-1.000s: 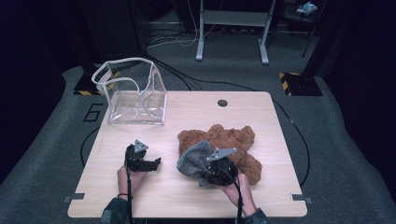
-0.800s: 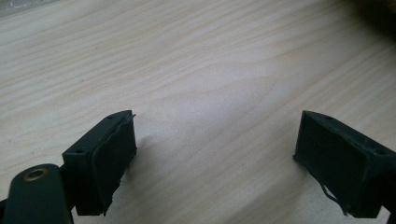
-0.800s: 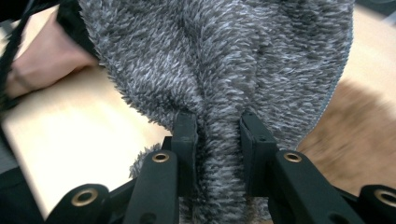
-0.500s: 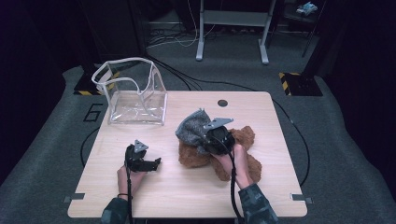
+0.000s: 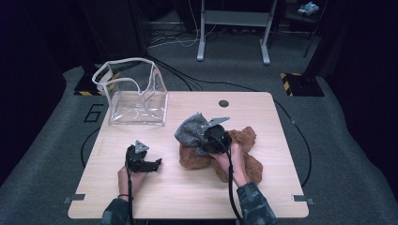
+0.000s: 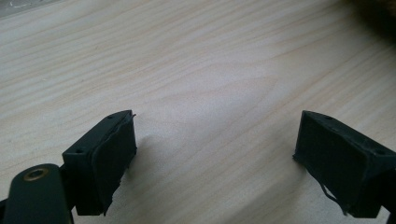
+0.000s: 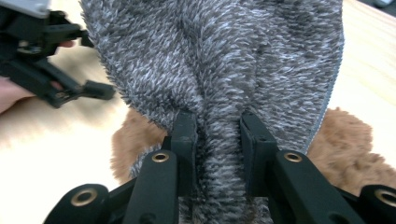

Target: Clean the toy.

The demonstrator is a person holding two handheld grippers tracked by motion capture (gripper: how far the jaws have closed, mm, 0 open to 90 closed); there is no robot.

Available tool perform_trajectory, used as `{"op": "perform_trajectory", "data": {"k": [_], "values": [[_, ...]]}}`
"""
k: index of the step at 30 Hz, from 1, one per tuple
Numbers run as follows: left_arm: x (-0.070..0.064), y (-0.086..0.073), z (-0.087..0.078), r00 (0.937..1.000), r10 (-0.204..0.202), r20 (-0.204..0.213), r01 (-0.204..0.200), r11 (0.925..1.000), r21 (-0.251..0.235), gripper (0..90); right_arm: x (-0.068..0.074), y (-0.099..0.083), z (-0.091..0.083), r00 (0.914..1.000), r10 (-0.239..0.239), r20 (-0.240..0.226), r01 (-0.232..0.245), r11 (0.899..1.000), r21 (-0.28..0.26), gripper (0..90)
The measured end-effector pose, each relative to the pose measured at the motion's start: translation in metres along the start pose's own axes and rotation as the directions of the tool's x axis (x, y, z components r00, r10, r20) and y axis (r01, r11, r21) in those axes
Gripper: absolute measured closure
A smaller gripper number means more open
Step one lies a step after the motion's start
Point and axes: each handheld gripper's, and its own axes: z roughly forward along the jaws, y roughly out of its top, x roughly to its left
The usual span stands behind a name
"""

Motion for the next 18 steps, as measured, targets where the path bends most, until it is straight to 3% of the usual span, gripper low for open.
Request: {"op": "perform_trajectory", "data": {"k": [13, 18], "values": [[0.0, 0.0, 0.0, 1.0, 0.0, -0.001, 0.0, 1.0, 0.0, 12.3, 0.026, -0.028, 0.003, 0.9965, -0.055, -0.062, 0.057, 0.998, 0.033, 70.7], [0.0, 0.0, 0.0, 1.0, -0.002, 0.001, 0.002, 1.0, 0.0, 12.3, 0.034, -0.043, 0.012, 0.9949, -0.045, -0.091, 0.051, 0.997, 0.062, 70.8]]}}
